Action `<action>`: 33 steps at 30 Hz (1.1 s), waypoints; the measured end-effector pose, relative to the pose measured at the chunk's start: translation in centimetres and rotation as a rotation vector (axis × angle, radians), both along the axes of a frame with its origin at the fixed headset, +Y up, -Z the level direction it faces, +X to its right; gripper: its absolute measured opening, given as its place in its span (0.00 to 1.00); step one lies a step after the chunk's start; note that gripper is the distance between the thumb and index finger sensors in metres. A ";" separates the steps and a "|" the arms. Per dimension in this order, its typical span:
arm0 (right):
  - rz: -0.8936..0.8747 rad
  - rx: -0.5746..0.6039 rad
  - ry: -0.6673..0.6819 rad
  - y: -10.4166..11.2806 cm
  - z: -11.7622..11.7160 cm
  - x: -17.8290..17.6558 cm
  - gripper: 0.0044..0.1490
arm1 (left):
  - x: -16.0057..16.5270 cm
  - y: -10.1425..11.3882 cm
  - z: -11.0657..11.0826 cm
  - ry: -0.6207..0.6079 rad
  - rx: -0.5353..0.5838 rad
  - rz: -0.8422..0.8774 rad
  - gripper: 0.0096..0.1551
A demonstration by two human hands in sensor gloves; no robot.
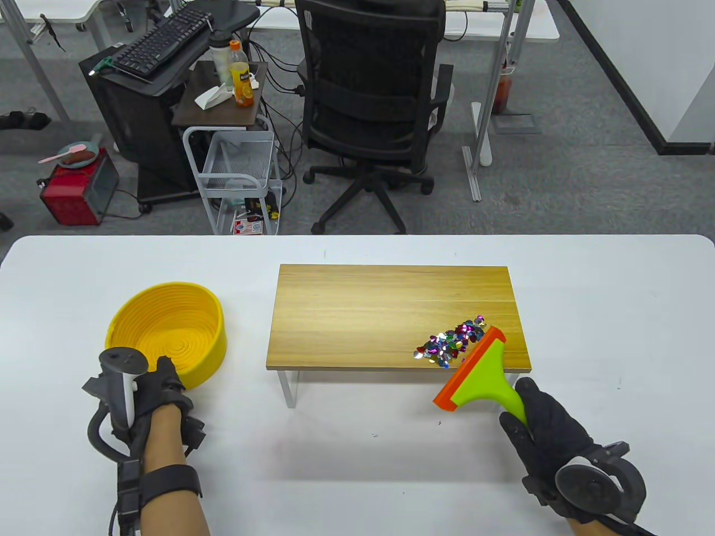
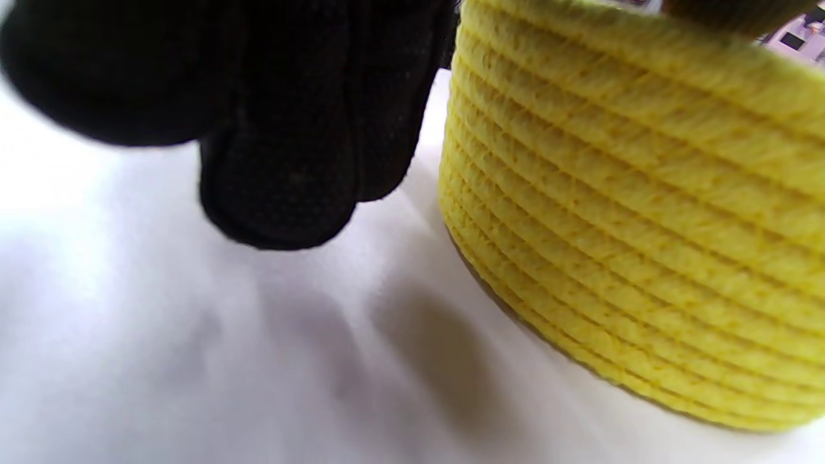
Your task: Scrape sequins from tabletop organizer into fabric basket
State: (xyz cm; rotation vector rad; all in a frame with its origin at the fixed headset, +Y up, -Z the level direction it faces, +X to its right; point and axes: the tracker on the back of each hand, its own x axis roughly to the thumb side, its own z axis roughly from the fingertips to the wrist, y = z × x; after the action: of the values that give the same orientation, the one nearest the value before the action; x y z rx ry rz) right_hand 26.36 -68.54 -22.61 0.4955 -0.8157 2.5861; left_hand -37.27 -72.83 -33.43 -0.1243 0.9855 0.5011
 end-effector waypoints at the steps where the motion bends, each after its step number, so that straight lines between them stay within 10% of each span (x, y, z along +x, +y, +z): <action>1: 0.001 0.000 0.000 0.0 0.0 0.0 0.42 | -0.1 -0.1 0.0 0.010 0.008 0.018 0.60; 23: 0.013 -0.014 -0.008 -0.2 -0.4 -0.1 0.41 | -0.5 -2.2 -0.1 0.195 0.264 0.250 0.47; 33: 0.001 -0.009 -0.015 -0.1 -0.4 0.3 0.41 | 0.6 0.5 -0.1 0.164 0.486 0.297 0.42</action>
State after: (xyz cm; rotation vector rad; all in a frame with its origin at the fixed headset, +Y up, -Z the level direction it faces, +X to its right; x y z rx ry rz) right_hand 26.65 -68.61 -23.05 0.4752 -0.8091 2.5957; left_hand -36.69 -72.28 -33.51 0.2128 0.9830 1.0223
